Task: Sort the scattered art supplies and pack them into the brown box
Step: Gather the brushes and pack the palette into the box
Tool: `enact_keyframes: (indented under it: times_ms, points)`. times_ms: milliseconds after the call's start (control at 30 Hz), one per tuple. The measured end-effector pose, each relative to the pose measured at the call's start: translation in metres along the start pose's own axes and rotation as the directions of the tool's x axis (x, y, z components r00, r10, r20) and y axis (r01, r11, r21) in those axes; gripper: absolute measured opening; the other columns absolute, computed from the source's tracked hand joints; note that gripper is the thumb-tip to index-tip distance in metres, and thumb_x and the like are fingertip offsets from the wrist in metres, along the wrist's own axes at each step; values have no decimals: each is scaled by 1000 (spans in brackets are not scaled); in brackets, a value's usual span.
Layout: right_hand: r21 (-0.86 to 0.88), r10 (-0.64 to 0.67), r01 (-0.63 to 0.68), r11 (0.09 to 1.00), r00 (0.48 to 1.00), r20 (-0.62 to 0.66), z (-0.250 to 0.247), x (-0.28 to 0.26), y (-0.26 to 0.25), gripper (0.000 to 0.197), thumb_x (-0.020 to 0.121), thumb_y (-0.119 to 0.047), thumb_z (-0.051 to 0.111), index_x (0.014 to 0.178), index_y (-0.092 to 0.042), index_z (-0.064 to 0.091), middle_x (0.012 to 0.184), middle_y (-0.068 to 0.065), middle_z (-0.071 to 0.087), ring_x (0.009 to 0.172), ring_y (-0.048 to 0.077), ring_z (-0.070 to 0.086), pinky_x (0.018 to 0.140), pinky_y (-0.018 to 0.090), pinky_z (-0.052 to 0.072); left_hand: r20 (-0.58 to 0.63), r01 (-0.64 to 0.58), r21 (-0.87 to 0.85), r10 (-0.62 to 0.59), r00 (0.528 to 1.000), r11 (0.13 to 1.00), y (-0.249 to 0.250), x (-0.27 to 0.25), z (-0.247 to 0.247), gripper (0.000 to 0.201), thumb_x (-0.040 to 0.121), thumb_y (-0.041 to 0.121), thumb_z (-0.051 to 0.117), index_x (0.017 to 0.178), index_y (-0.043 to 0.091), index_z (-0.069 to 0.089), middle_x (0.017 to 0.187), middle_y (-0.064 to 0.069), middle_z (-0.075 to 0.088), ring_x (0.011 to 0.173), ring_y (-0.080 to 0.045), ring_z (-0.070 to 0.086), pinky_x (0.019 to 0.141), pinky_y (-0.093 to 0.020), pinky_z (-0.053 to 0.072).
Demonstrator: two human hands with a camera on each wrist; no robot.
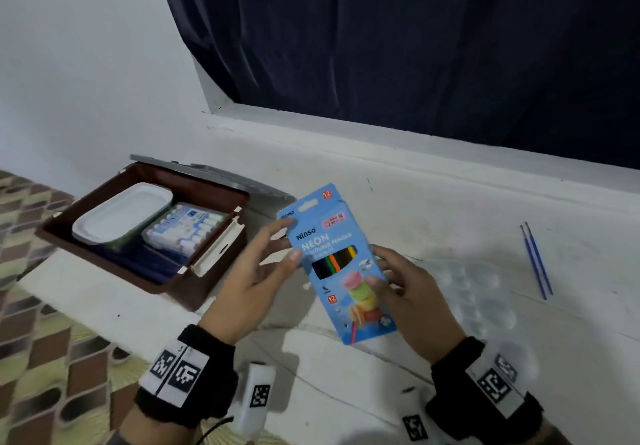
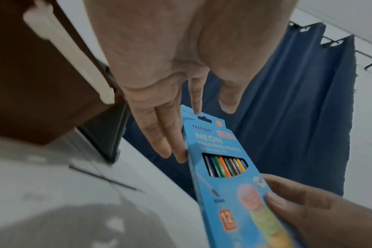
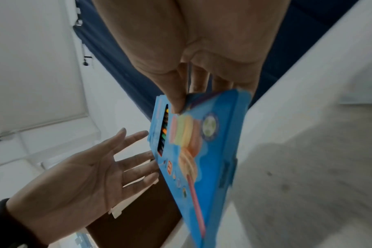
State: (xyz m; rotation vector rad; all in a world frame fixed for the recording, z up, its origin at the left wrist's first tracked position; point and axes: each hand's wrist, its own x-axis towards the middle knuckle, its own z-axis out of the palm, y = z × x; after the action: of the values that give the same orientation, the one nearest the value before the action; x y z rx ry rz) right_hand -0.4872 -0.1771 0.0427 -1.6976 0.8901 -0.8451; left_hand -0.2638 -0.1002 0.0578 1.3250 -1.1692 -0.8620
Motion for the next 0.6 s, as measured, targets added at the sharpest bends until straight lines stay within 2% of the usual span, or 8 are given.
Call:
enact_keyframes:
  times_ms: [133, 200, 233, 300, 400, 500, 600]
  points:
    - [-46, -156, 153, 987, 987, -46, 29, 12, -47, 24, 97, -14, 59, 110, -33, 66, 96, -14, 72, 86, 6, 69, 69, 21, 54, -55, -82, 11, 83, 995, 997, 22, 0, -52, 38, 100, 31, 49, 137, 35, 50, 118, -1, 71, 105, -23, 70, 87, -37, 54]
    - [-110, -219, 212, 971, 974, -60, 52, 20, -66, 21, 97, -16, 59, 108, -32, 67, 96, -15, 72, 87, 6, 68, 70, 20, 53, -78, -105, 30, 107, 991, 994, 26, 0, -83, 36, 101, 37, 47, 137, 41, 49, 117, 0, 70, 104, -27, 68, 83, -36, 56]
    - [-160, -247, 234, 959, 967, -67, 64, 24, -73, 19, 96, -17, 60, 108, -30, 68, 97, -15, 71, 87, 6, 67, 71, 21, 53, -79, -112, 37, 115, 990, 993, 28, 0, -99, 35, 102, 41, 48, 137, 43, 48, 117, 0, 69, 103, -29, 68, 83, -39, 57]
    - [-240, -282, 254, 937, 955, -92, 92, 31, -87, 15, 95, -23, 63, 108, -27, 70, 96, -14, 71, 87, 7, 65, 71, 22, 52, -56, -135, 40, 137, 989, 990, 29, 3, -134, 40, 100, 44, 49, 140, 43, 46, 120, -2, 68, 107, -28, 67, 87, -48, 57]
    - [-354, -340, 274, 894, 930, -139, 136, 45, -103, 19, 92, -34, 60, 106, -27, 71, 96, -16, 71, 85, 4, 65, 70, 22, 51, 16, -151, 52, 151, 988, 987, 24, 12, -190, 41, 103, 33, 44, 143, 43, 43, 125, -2, 68, 116, -23, 65, 94, -45, 52]
    - [-546, -423, 300, 782, 899, -112, 174, 58, -121, 24, 95, -35, 55, 113, -26, 69, 102, -13, 71, 87, 7, 65, 72, 31, 53, 76, -155, 68, 150, 986, 986, 18, 20, -241, 43, 103, 29, 38, 144, 39, 45, 127, -2, 67, 118, -19, 65, 96, -42, 55]
    - [-637, -467, 324, 699, 882, -64, 205, 73, -136, 25, 95, -32, 57, 116, -24, 69, 101, -11, 71, 86, 9, 63, 70, 31, 54, 99, -149, 108, 139, 985, 983, 10, 26, -285, 38, 107, 36, 34, 142, 38, 47, 131, 5, 66, 122, -17, 62, 99, -49, 50]
